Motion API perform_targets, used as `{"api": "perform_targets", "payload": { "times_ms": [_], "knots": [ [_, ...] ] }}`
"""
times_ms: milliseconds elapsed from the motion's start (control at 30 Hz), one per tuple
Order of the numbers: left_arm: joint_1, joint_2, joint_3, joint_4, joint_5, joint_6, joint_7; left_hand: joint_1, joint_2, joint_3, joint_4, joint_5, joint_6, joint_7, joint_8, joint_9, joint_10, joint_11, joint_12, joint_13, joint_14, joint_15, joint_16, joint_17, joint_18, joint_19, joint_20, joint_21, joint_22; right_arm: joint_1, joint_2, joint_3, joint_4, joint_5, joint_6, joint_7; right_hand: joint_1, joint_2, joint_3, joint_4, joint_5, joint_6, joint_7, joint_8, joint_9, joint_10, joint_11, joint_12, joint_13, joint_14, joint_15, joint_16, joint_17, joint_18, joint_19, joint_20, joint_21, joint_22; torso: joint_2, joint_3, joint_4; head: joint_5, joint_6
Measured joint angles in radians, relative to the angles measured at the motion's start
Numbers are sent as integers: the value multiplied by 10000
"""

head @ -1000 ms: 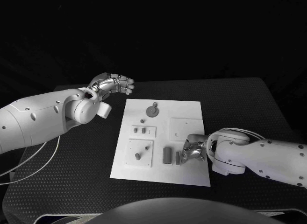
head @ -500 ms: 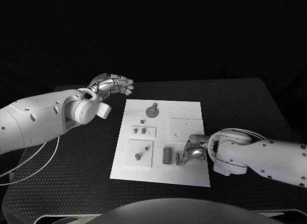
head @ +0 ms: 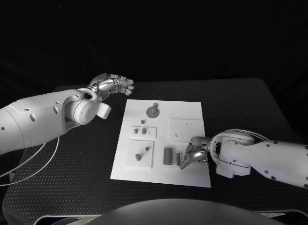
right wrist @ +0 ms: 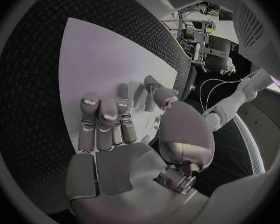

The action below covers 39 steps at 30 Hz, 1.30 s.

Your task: Assemble the parts on the task board

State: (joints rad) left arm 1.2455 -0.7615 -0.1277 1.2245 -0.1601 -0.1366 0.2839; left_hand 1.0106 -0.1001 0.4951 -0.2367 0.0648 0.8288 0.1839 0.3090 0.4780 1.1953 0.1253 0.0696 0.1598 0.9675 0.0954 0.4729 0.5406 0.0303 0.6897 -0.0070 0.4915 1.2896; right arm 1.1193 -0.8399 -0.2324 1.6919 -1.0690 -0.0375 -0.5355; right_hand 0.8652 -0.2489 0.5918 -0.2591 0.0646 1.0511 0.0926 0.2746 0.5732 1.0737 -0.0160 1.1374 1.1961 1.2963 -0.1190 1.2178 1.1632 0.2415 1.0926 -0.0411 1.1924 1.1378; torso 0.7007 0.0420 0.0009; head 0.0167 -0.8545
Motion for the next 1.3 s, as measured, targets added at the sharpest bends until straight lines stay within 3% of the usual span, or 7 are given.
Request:
{"api": "perform_targets", "payload": {
  "times_ms": [867,967,1300],
  "knots": [
    [0,1,0,16,-3,5,-9,0,0,-1,-1,0,-26,-27,0,2,0,0,0,2,29,29,0,18,-1,0,0,0,16,-10,313,-4,-22,-965,-42,-95,-378,298,117,663,-143,60,-56,102,106,94,-93,0,-42,83,-75,0,87,-2,43,-38,40,-80,3,2,1,3,-9],
    [0,-1,0,18,-3,5,-10,0,0,-1,-1,0,-26,-26,0,2,0,0,0,2,29,29,0,31,-1,0,0,0,16,-10,316,-2,-27,-1020,-49,-100,-419,379,157,703,-143,61,-57,120,111,114,-114,0,-46,83,-75,1,87,-1,43,-38,40,-80,3,3,1,4,-9],
    [0,-5,-1,20,-4,5,-12,0,0,-1,-1,0,-26,-26,0,2,0,0,0,2,29,29,0,30,0,0,0,0,24,-8,347,6,-52,-1157,-52,-102,-11,1020,696,454,-185,108,-104,123,114,133,-125,-39,-51,83,-74,1,87,-1,45,-36,40,-103,3,-3,8,5,-21]
  ]
}}
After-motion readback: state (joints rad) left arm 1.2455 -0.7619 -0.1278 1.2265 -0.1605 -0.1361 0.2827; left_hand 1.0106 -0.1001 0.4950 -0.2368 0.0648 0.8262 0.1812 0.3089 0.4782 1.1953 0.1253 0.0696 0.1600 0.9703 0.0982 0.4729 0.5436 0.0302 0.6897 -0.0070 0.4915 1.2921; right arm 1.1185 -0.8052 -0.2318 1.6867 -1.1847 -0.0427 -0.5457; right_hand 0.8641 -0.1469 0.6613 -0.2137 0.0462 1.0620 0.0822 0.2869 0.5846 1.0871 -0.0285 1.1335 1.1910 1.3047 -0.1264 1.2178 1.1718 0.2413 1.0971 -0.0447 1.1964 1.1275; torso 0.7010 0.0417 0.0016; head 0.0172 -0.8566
